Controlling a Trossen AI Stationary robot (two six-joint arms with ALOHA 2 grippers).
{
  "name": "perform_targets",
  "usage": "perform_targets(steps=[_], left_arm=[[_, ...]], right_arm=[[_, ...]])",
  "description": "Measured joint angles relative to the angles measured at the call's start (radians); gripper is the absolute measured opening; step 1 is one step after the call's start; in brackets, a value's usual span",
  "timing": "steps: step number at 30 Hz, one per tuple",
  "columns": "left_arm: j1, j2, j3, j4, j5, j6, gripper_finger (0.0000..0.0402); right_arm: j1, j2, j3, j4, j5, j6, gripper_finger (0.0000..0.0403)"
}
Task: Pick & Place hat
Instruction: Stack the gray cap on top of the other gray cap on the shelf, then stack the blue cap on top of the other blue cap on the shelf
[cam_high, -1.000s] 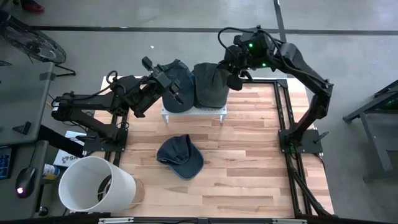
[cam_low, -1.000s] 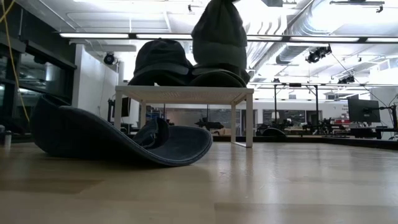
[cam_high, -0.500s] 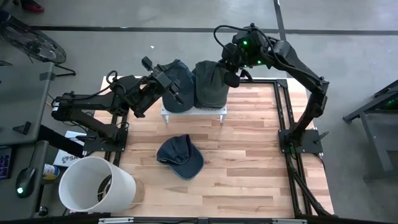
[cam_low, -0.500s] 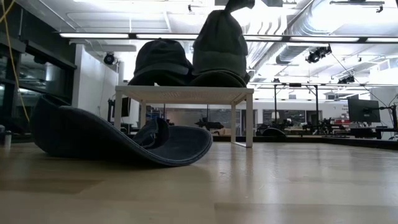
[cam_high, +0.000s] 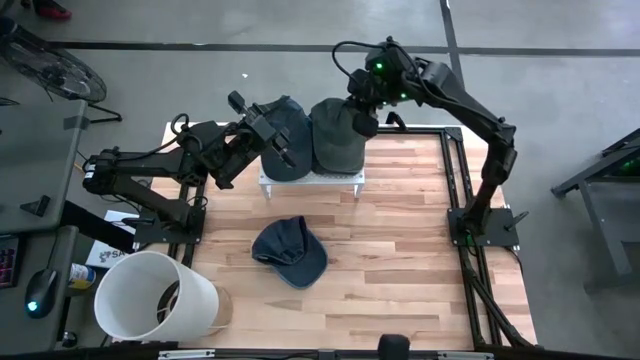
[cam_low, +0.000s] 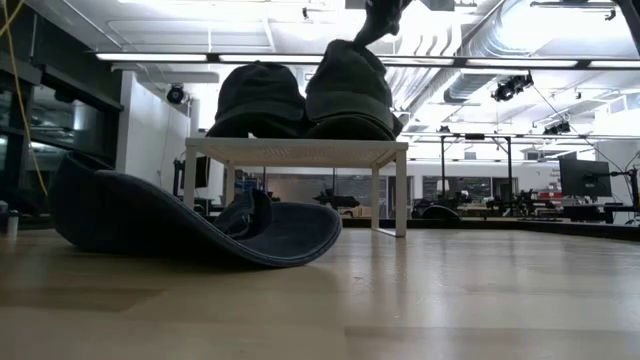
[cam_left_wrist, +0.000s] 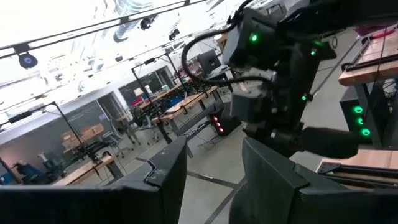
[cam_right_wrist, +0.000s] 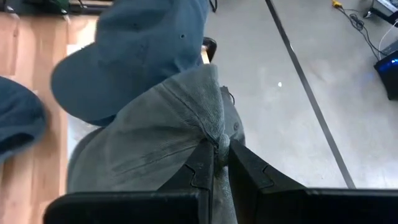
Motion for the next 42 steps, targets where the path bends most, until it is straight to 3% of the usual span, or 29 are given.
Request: perform_targets(steps=[13,20,25,34,42], left_arm=[[0.000,0.000,0.000,0.011,0.000,0.000,0.0152],[0.000,0.000,0.000,0.011,-0.031,0.000,0.0152],[0.000,0.000,0.000,0.011,-0.032,-0.001,0.0152],[0.000,0.000,0.000,-0.020,-0.035,-0.045,0.0152],[0.000,0.001,-0.001,-0.094,-0.078,-0.143,0.0152]], right_arm=[[-0.048,0.043,0.000,0.009,0.017,-0.012,0.0022],[-0.048,0.041,0.000,0.017,0.016,-0.011,0.0105],[-0.048,0.039,0.000,0.019,-0.016,-0.009,0.0142],[-0.048,0.022,0.000,0.038,-0.061,-0.018,0.0178],[-0.048,-0.057,0.001,0.071,-0.065,-0.053,0.0186]])
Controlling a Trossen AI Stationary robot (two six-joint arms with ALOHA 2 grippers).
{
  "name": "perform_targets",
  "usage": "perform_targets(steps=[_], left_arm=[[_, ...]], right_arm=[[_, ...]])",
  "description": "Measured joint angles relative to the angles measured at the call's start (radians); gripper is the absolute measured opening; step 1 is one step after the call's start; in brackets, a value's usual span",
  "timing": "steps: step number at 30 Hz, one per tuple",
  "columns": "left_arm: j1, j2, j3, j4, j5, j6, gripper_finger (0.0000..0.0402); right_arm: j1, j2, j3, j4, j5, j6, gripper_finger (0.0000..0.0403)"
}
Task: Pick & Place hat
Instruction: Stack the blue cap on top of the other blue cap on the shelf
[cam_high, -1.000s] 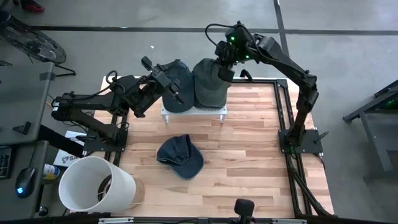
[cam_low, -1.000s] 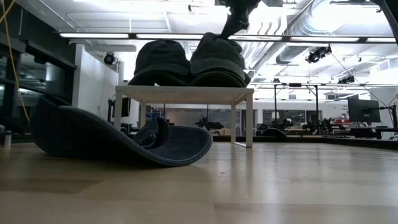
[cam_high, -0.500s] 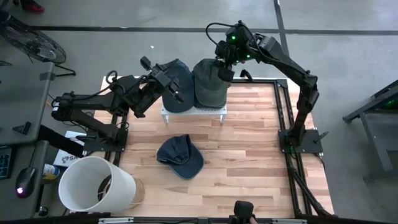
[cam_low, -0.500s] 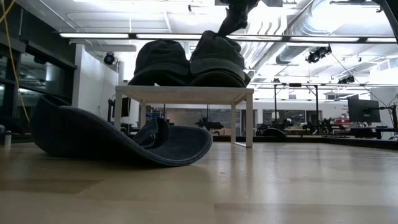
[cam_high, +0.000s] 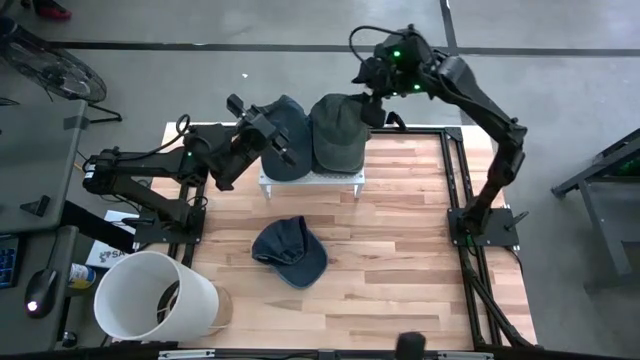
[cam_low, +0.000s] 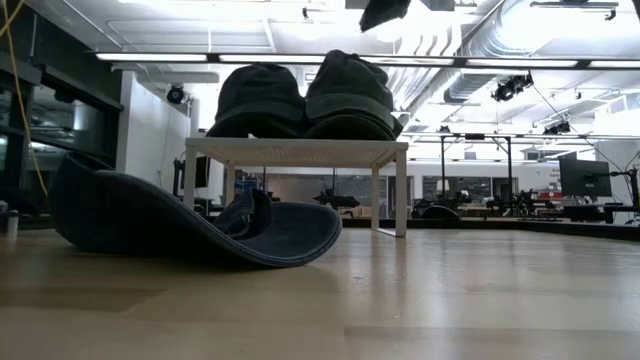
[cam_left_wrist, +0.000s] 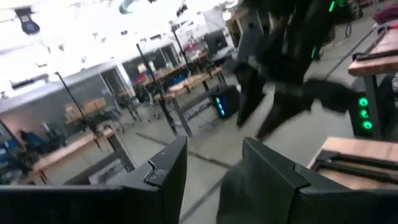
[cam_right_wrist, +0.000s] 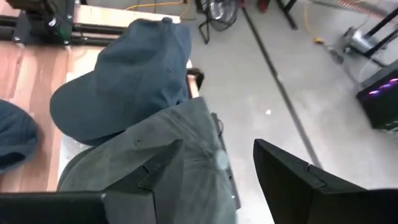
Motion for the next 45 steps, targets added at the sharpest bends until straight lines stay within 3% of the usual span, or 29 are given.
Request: perform_targets(steps=[6,10,13,19,23,28,36,45], left_arm=[[0.000,0.000,0.000,-0.226,0.001,-0.290,0.0152],[0.000,0.007,0.000,-0.485,0.098,-0.600,0.0152],[0.000,0.011,0.000,-0.676,0.264,-0.822,0.0152],[-0.007,0.063,0.000,-0.931,0.786,-1.070,0.0152],[-0.051,0.114,0.000,-1.068,0.951,-1.103,0.0152],[-0.131,0.187,0.000,-1.145,0.964,-1.091,0.0152],[-0.267,0.277,0.000,-1.254,0.894,-1.084,0.0156],[-0.392,0.333,-0.082,-1.223,0.844,-1.175,0.0239]], right_arm=[[0.000,-0.113,0.000,-0.003,0.007,-0.006,0.0186],[0.000,-0.191,0.001,-0.005,0.005,-0.036,0.0186],[0.000,-0.234,0.001,-0.015,0.003,-0.066,0.0186],[0.000,-0.287,0.001,-0.068,0.002,-0.094,0.0186],[0.000,-0.303,0.001,-0.104,-0.015,-0.082,0.0185],[0.002,-0.311,0.001,-0.155,-0.048,-0.041,0.0184],[0.032,-0.330,0.000,-0.267,-0.046,0.004,0.0184],[0.128,-0.351,0.000,-0.334,-0.039,0.155,0.0184]])
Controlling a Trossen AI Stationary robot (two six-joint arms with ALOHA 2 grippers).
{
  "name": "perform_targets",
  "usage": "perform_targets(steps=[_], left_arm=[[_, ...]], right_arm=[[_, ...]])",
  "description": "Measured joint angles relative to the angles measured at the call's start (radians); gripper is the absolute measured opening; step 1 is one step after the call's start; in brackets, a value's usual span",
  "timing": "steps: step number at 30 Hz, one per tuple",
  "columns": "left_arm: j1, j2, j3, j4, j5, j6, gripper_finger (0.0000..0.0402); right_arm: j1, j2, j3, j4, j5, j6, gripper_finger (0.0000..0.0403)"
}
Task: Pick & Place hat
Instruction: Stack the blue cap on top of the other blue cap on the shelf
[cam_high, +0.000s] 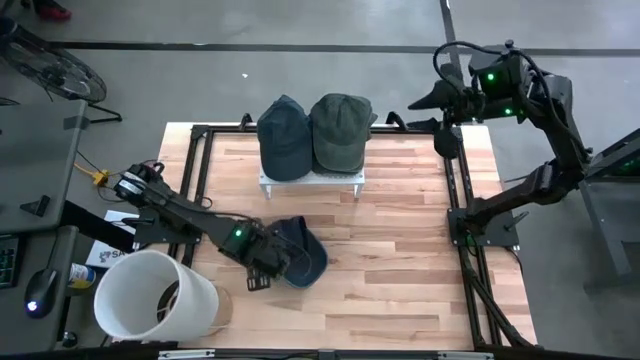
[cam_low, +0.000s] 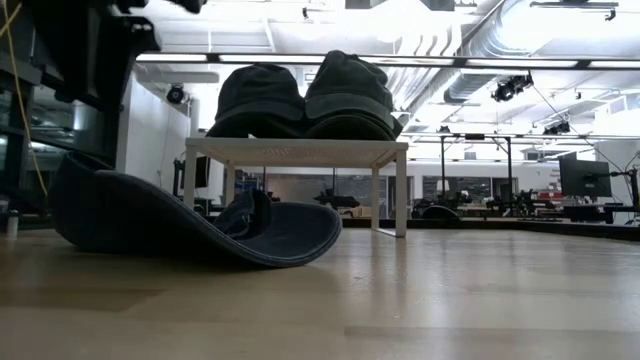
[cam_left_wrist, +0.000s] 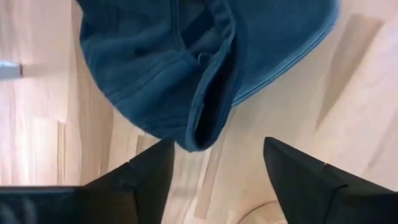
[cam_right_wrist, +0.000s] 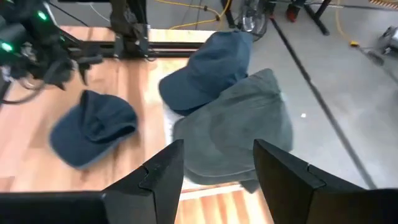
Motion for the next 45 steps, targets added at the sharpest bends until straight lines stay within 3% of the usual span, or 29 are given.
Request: perform_targets(steps=[8,15,19,23,27,33,40,45], left_arm=[[-0.081,-0.002,-0.129,0.097,-0.137,-0.030,0.0271],[-0.117,-0.002,-0.272,0.131,-0.161,-0.087,0.0271],[-0.121,-0.002,-0.365,0.263,-0.157,-0.086,0.0271],[-0.119,-0.002,-0.390,0.363,-0.160,-0.091,0.0270],[-0.120,-0.003,-0.390,0.411,-0.236,-0.104,0.0256],[-0.119,-0.004,-0.390,0.422,-0.205,-0.134,0.0187],[-0.119,-0.004,-0.390,0.436,-0.105,-0.211,0.0019],[-0.119,-0.003,-0.333,0.449,-0.084,-0.203,0.0007]], right_arm=[[0.121,-0.004,0.000,-0.088,0.089,0.137,0.0185],[0.231,-0.004,0.000,-0.107,0.154,0.254,0.0185],[0.293,-0.004,0.000,-0.108,0.188,0.299,0.0186],[0.344,-0.004,0.000,-0.109,0.226,0.346,0.0186],[0.383,-0.004,0.000,-0.109,0.254,0.373,0.0186],[0.417,-0.003,0.000,-0.109,0.267,0.398,0.0186],[0.444,-0.003,0.000,-0.109,0.284,0.406,0.0186],[0.447,-0.003,0.000,-0.109,0.281,0.406,0.0186]])
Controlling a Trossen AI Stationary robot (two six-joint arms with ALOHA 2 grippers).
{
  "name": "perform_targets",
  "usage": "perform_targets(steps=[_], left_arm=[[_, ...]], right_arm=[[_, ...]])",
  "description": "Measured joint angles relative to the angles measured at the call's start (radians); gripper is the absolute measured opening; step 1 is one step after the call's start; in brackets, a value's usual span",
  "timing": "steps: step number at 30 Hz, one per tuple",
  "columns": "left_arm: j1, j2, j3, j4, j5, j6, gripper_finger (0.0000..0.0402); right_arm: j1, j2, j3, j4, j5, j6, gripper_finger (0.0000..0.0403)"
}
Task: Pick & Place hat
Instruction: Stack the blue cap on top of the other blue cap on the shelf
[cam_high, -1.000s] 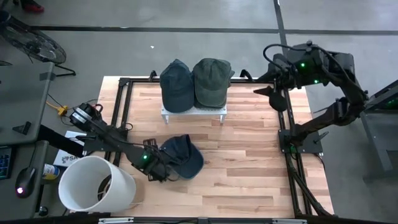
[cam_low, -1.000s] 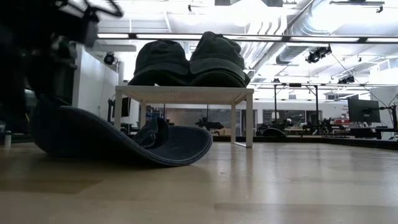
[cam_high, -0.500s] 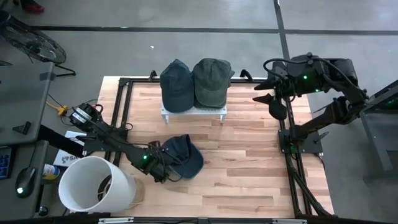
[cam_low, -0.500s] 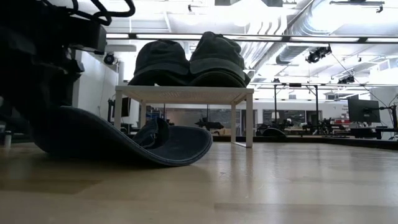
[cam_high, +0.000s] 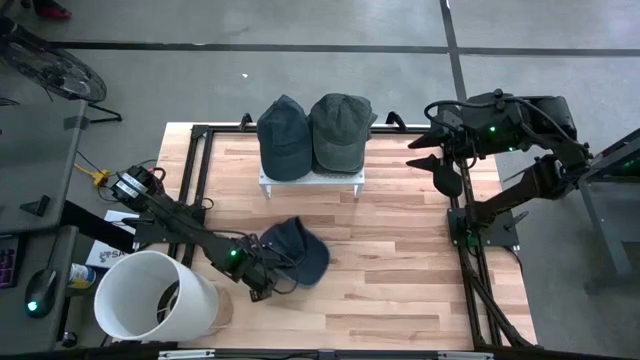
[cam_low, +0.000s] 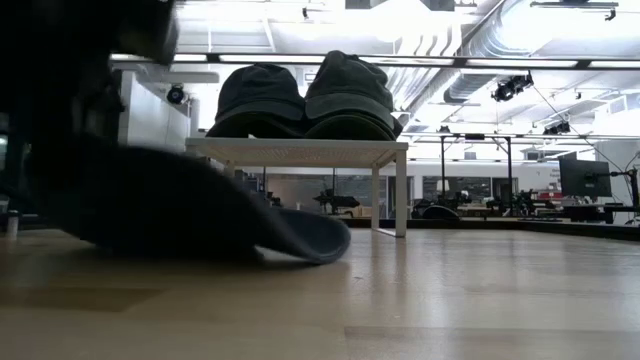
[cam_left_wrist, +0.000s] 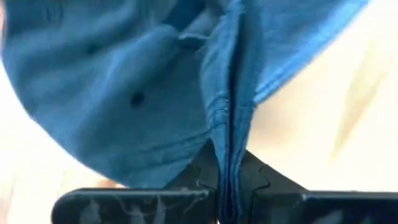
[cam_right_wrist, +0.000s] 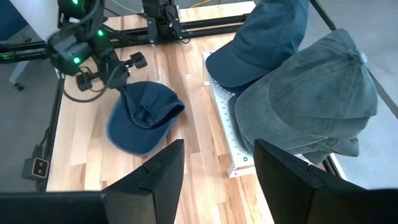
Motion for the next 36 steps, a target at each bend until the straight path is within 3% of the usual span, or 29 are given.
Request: perform_targets(steps=[10,17,22,24,27,32,36], left_arm=[[0.000,0.000,0.421,-0.110,-0.050,0.184,0.0003],[0.000,-0.001,0.752,-0.138,-0.280,0.347,0.0002],[-0.007,-0.001,0.924,-0.098,-0.531,0.397,0.0002],[-0.007,-0.001,0.977,-0.051,-0.641,0.422,0.0001],[-0.006,-0.001,1.028,0.016,-0.708,0.518,0.0001],[-0.006,-0.001,1.046,0.109,-0.710,0.735,0.0001],[-0.006,-0.001,1.046,0.097,-0.661,0.830,0.0000]], right_arm=[[0.000,0.000,0.000,-0.009,-0.048,0.015,0.0186],[0.000,0.000,0.000,-0.020,-0.047,0.015,0.0186],[0.000,-0.009,-0.002,-0.109,0.004,0.015,0.0186],[0.000,-0.029,-0.008,-0.097,0.005,-0.005,0.0186],[0.000,-0.055,-0.008,-0.086,0.008,-0.056,0.0186],[-0.001,-0.077,-0.008,-0.049,0.060,-0.109,0.0186],[0.000,-0.081,-0.008,0.013,0.010,-0.162,0.0186]])
